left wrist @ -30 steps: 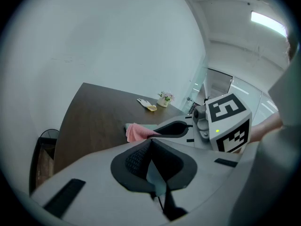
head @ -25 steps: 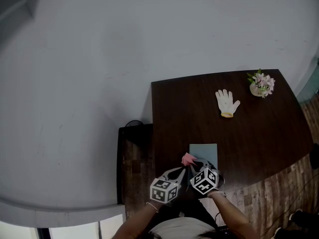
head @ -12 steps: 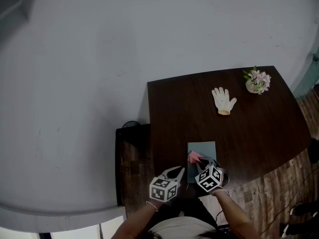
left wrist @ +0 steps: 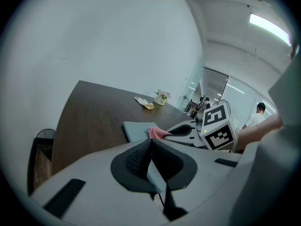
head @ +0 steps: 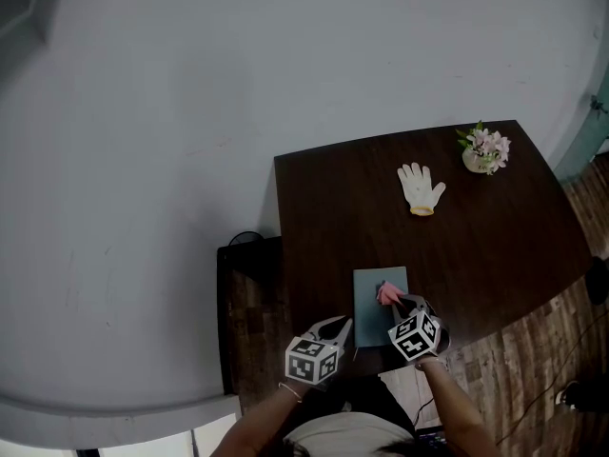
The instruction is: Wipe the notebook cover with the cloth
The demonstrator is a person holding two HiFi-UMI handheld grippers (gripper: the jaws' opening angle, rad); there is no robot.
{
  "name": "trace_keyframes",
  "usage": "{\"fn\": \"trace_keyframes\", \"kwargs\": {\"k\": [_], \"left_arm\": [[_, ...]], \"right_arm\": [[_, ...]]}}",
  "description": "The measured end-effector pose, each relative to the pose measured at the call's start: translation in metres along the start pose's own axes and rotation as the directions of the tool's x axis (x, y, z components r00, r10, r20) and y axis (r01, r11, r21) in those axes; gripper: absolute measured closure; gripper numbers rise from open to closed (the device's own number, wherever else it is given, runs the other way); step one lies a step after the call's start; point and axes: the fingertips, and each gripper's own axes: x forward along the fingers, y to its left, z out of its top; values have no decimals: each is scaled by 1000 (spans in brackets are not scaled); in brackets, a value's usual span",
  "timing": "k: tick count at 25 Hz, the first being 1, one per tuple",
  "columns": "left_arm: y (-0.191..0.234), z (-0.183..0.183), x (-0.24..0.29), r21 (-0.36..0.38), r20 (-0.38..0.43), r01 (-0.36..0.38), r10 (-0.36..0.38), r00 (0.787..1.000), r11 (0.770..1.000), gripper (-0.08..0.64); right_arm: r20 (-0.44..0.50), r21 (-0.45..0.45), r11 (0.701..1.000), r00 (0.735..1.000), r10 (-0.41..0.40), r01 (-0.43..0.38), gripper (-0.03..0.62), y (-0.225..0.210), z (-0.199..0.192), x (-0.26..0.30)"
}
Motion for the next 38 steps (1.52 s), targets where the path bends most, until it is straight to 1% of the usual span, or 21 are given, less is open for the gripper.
{"fn": "trace_keyframes", "kwargs": {"k": [13,18,22,27,32,38], "left_arm": [[-12,-1,7,8,-9,17,-17,1000,1000,541],[-14,-1,6,15,-12,21,-20,1000,1000,541],[-14,0,3,17,-7,19,-19,1000,1000,541],[-15,0,-1,17,-2,22,-22,1000,1000,541],[-13,-3,-9,16,3,18,-18,1000,1000,541],[-7,-7,-20,8,10,6,-6,1000,1000,541]], "right_arm": [[-49,86,993,995,-81,85,555,-36,-35,-14],[1,127,985,993,-119,118,555,-43,-26,-27],[49,140,983,991,-124,116,555,-40,-10,-38],[110,123,989,990,-90,77,555,-21,14,-46],[166,79,997,986,-20,7,555,14,40,-49],[168,16,996,982,85,-89,555,62,50,-39]]}}
